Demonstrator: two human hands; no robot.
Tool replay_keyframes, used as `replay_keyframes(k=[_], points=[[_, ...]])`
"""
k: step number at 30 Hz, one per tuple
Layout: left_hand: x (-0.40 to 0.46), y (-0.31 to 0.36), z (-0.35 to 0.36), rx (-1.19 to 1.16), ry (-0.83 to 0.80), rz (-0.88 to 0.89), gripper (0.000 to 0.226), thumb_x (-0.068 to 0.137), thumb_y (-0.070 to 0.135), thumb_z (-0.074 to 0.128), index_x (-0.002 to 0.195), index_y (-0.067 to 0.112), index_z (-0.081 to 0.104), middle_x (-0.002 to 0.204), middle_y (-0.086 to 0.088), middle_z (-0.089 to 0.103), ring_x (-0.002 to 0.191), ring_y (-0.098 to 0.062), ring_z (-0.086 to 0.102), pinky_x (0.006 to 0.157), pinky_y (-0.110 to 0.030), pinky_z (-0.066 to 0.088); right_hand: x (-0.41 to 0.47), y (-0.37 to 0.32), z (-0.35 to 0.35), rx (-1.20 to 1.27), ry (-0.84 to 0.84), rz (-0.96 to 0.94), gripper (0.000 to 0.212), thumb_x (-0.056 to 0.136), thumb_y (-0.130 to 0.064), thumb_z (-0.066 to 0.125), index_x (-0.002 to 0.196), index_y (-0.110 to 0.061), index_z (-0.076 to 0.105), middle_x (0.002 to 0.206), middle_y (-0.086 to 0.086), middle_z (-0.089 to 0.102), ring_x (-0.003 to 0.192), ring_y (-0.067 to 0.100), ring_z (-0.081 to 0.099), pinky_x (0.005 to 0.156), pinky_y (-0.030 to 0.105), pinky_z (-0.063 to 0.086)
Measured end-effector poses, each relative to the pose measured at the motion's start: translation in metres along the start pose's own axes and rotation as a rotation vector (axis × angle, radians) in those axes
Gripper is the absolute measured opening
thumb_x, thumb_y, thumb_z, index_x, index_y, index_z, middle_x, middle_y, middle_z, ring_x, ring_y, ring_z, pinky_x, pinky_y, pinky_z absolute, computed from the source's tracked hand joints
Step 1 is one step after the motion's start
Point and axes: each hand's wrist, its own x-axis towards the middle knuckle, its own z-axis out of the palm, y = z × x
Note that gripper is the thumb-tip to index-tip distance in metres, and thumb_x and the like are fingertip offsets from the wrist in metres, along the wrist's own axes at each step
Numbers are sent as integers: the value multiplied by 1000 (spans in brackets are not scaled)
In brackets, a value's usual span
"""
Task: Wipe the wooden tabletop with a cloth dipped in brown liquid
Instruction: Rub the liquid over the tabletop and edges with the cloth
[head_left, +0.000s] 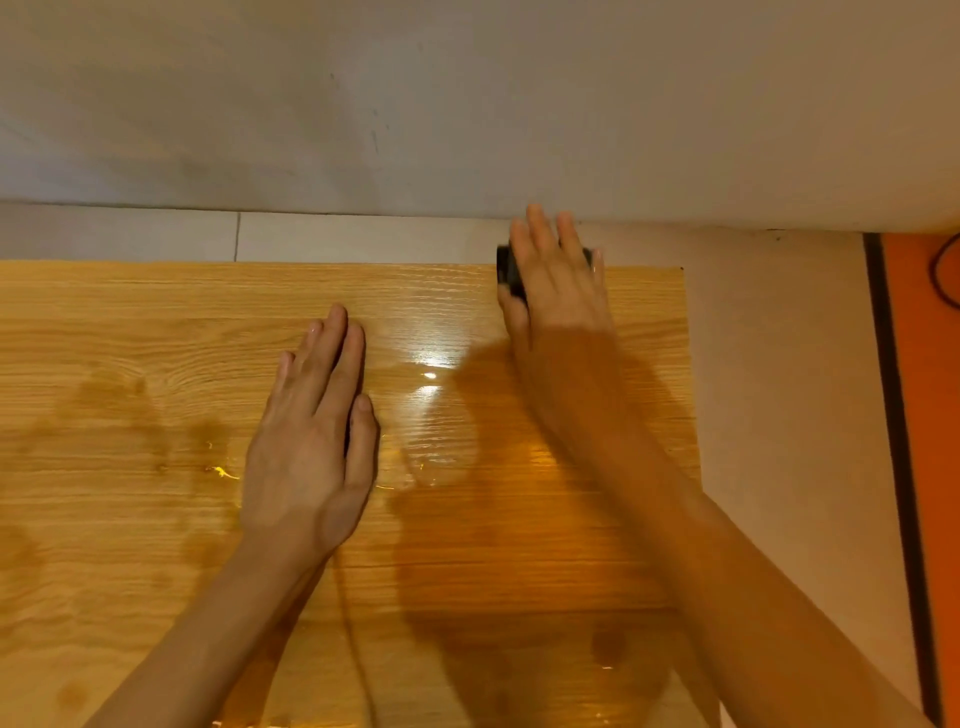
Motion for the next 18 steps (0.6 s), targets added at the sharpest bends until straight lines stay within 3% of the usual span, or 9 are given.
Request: replay_keyframes(k=[3, 8, 11, 14, 18], points=[[-1, 0, -1, -10, -1, 10, 55, 105, 22, 32, 158, 9, 26, 168, -2, 17, 157, -16, 11, 128, -31, 6, -16, -7, 5, 10, 32, 28, 55, 100, -18, 48, 150, -8, 30, 159, 10, 24, 149, 29, 14, 120, 52, 14], [-2, 1, 2, -16, 13, 17, 55, 106, 22, 31, 159, 10, 24, 169, -2, 15, 157, -15, 9, 128, -32, 6, -135, -21, -4, 29, -99, -131, 64, 96, -23, 48, 153, -17, 20, 162, 2, 13, 151, 22, 3, 120, 46, 7], [-1, 1, 3, 4, 23, 13, 55, 106, 26, 27, 159, 10, 23, 169, -2, 15, 157, -14, 9, 128, -30, 4, -79, -21, -3, 30, -115, -126, 61, 98, -17, 53, 152, -16, 24, 161, 3, 19, 150, 23, 8, 122, 41, 4], [-2, 1, 4, 0, 35, 12, 55, 106, 27, 26, 159, 9, 25, 168, -2, 17, 157, -15, 11, 128, -30, 6, 6, -31, 2, 2, -92, -9, 52, 104, -26, 39, 152, -14, 24, 161, 3, 18, 150, 22, 7, 123, 43, 6], [-3, 1, 4, -23, 49, 7, 54, 106, 24, 31, 158, 10, 28, 168, -2, 19, 156, -14, 13, 128, -29, 7, -24, -35, 6, 17, -69, -12, 56, 104, -32, 37, 154, -16, 18, 162, 1, 13, 151, 21, 2, 123, 46, 6]])
